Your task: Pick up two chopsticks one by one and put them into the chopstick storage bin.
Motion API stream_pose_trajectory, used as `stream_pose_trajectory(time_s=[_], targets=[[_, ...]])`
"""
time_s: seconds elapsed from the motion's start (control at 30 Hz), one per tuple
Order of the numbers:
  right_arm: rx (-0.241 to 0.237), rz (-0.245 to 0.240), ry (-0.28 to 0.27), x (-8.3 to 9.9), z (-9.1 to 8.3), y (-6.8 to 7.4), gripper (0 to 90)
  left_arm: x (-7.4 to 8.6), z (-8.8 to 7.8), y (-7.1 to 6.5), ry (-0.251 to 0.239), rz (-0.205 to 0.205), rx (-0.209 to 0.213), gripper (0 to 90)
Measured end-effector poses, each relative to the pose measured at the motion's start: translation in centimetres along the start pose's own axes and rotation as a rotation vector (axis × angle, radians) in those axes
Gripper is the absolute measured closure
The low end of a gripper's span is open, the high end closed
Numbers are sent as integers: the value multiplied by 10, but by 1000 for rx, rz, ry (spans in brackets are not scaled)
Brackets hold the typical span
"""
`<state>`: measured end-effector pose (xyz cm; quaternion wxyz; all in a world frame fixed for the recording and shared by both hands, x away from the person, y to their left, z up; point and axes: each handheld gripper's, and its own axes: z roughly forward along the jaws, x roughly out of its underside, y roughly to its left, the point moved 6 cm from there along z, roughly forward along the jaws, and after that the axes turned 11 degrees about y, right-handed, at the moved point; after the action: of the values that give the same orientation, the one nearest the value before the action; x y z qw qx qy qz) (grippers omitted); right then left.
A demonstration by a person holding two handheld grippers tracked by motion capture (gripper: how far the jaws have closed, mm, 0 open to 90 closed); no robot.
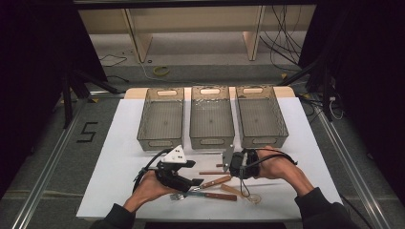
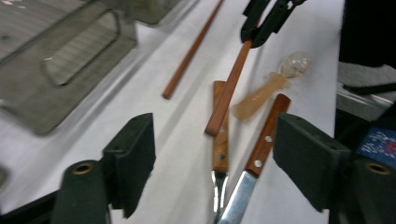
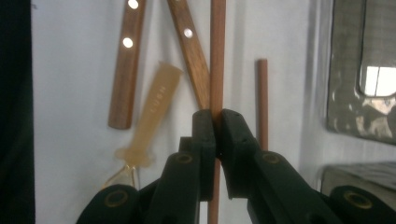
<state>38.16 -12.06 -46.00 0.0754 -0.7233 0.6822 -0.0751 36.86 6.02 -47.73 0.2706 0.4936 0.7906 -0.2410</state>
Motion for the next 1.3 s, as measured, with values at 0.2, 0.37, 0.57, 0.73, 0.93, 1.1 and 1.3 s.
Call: stream_pose_trajectory(time_s=[0.2,0.37,0.57,0.73,0.93,1.1,1.3], targets=[[-3,-31,-9,-12,-2,6,853,-2,13,-11,85,78,14,423],[-9,-63,-11,-20,-2,11,853,-2,16,-14,114,118,13,529],[-5,-81,-17,-24,-2,13,853,-3,17,-17,137,163,-2,621],[0,-92,-13,-25,-2,14,853,-3,19,-19,158,185,3,691],[-4,-101,-15,-26,-3,18,852,-4,20,-24,177,219,15,796],[-3,-118,-19,-26,-3,20,852,-4,20,-26,186,240,29,820],[-4,-101,-42,-26,-4,18,834,-3,17,-25,175,244,26,828]])
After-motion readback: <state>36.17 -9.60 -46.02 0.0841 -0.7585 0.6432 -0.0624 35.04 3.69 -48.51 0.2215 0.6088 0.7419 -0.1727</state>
